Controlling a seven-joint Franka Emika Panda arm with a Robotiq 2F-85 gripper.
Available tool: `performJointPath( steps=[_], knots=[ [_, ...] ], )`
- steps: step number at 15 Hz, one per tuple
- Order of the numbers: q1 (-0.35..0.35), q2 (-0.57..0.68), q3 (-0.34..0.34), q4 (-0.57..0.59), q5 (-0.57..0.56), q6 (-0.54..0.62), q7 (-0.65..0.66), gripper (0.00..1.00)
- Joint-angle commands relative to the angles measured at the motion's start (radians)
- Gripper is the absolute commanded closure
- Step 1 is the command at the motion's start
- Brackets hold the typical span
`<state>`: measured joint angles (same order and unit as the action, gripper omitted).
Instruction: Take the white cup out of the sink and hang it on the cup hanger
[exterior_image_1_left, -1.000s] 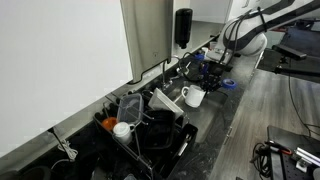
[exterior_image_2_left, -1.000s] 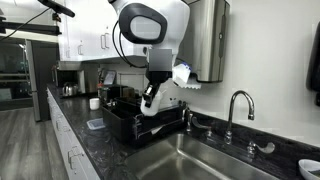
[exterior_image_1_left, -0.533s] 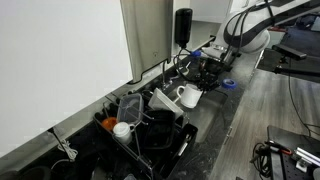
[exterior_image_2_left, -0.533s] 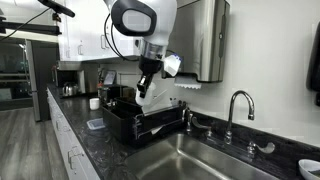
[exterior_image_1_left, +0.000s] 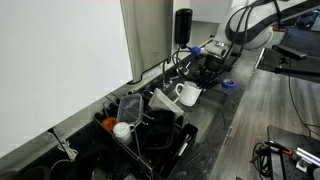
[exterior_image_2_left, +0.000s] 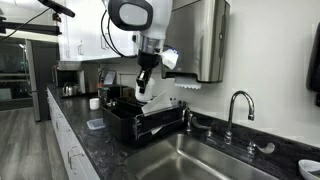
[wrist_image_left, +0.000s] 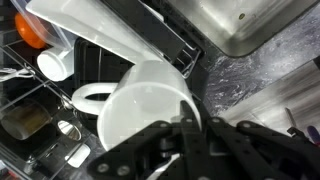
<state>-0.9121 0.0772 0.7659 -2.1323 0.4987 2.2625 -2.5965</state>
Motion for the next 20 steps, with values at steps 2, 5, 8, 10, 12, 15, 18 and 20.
performJointPath(
  steps=[2, 5, 8, 10, 12, 15, 18, 20],
  knots=[
    [-0.009, -0.001, 0.041, 0.03, 0.018, -0.015, -0.011, 0.98],
    [-0.018, 0.041, 0.093, 0.076, 0.003, -0.029, -0.011, 0.98],
    [-0.061, 0.138, 0.196, 0.158, -0.027, -0.043, -0.01, 0.98],
    [-0.13, 0.218, 0.307, 0.203, -0.072, -0.039, -0.01, 0.98],
    [-0.221, 0.297, 0.422, 0.215, -0.134, -0.034, -0.01, 0.98],
    [-0.36, 0.423, 0.562, 0.19, -0.25, -0.039, -0.011, 0.98],
    [-0.454, 0.535, 0.638, 0.166, -0.338, -0.082, -0.01, 0.98],
    [-0.487, 0.596, 0.656, 0.161, -0.377, -0.12, -0.009, 0.98]
  ],
)
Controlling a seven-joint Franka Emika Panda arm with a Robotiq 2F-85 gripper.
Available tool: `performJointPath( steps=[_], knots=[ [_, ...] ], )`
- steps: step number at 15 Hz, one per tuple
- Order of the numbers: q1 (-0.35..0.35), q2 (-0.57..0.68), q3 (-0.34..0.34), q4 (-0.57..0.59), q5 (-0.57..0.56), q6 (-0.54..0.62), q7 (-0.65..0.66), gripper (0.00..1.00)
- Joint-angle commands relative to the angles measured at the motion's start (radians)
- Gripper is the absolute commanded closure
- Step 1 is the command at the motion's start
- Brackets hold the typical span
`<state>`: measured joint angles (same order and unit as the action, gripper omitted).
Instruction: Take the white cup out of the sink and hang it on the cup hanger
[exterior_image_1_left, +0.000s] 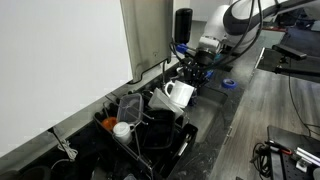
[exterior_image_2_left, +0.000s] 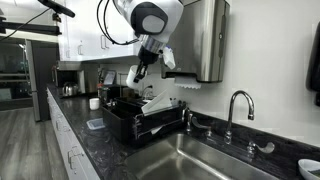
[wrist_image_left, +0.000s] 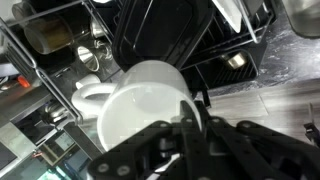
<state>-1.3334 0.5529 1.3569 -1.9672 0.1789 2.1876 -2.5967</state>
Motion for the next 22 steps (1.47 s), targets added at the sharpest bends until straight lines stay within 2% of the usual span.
performJointPath(
  steps=[1, 6, 13, 20, 21, 22],
  knots=[
    [-0.073, 0.146, 0.068, -0.007, -0.072, -0.064, -0.008, 0.98],
    [-0.058, 0.197, 0.036, 0.0, -0.068, -0.127, -0.006, 0.98],
    [-0.016, 0.216, 0.033, 0.012, -0.076, -0.179, -0.006, 0.98],
    [0.044, 0.166, -0.024, 0.025, -0.006, -0.181, -0.013, 0.98],
    [0.024, 0.172, -0.006, -0.001, -0.026, -0.161, -0.013, 0.98],
    [0.028, 0.172, -0.012, -0.001, -0.024, -0.161, -0.012, 0.94]
  ],
)
